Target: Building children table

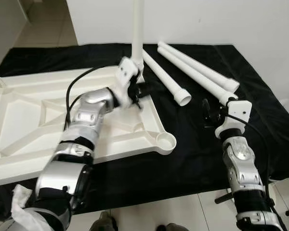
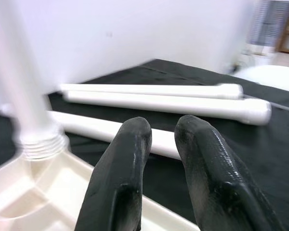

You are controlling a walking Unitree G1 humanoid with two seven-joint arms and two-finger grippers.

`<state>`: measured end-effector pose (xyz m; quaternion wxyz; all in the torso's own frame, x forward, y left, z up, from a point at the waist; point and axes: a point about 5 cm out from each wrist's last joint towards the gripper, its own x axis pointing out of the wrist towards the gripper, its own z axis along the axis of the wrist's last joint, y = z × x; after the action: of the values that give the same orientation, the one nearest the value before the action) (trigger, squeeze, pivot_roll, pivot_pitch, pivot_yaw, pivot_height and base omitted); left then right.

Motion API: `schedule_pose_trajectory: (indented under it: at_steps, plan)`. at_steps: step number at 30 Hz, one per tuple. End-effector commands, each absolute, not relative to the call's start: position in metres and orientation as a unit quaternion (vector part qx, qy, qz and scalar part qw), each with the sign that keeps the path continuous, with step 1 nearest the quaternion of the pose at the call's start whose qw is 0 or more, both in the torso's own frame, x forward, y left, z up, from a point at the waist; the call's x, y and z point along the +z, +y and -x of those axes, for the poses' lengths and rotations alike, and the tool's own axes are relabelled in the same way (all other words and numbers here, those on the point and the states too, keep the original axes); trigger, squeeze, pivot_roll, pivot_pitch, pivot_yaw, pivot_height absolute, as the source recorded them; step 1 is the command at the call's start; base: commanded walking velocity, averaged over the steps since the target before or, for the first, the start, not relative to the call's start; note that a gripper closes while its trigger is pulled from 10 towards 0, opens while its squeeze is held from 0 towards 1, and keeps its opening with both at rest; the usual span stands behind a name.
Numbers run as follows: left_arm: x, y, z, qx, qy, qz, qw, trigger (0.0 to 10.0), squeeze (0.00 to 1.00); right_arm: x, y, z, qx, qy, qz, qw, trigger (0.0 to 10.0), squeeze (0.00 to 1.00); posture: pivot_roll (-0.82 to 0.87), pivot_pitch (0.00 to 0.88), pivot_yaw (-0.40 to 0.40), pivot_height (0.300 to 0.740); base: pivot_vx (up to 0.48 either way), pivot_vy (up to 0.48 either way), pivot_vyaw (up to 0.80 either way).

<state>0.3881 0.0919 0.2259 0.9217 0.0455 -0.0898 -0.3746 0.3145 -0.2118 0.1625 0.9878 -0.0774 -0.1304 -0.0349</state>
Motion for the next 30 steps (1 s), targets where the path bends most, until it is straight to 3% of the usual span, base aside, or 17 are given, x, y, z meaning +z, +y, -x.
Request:
schedule_pose_trajectory:
  at_steps: [1,11,25,30]
  plan:
    - [0.224,0.089,-0.390,-0.364,-0.087,-0.045,0.926,10.0,0.00,0.162,-0.215,-0.316,-0.038,-0.131,0.071,0.988,10.0,0.00,-0.01,0.085,-0.024,0.740,0.000,0.000,0.00]
    - [0.227,0.079,-0.387,-0.380,-0.093,-0.019,0.920,10.0,0.00,0.164,-0.220,-0.328,-0.037,-0.127,0.074,0.988,10.0,0.00,-0.01,0.099,-0.030,0.740,0.000,0.000,0.00]
    - [0.246,0.068,-0.384,-0.342,-0.122,-0.041,0.931,10.0,0.00,0.175,-0.210,-0.349,0.032,-0.136,0.045,0.989,10.0,0.00,0.06,0.245,-0.086,0.740,0.000,0.000,0.00]
    - [0.247,0.062,-0.381,-0.341,-0.128,-0.054,0.930,10.0,0.00,0.181,-0.205,-0.357,0.065,-0.140,0.018,0.988,10.0,0.00,0.08,0.257,-0.098,0.740,0.000,0.000,0.00]
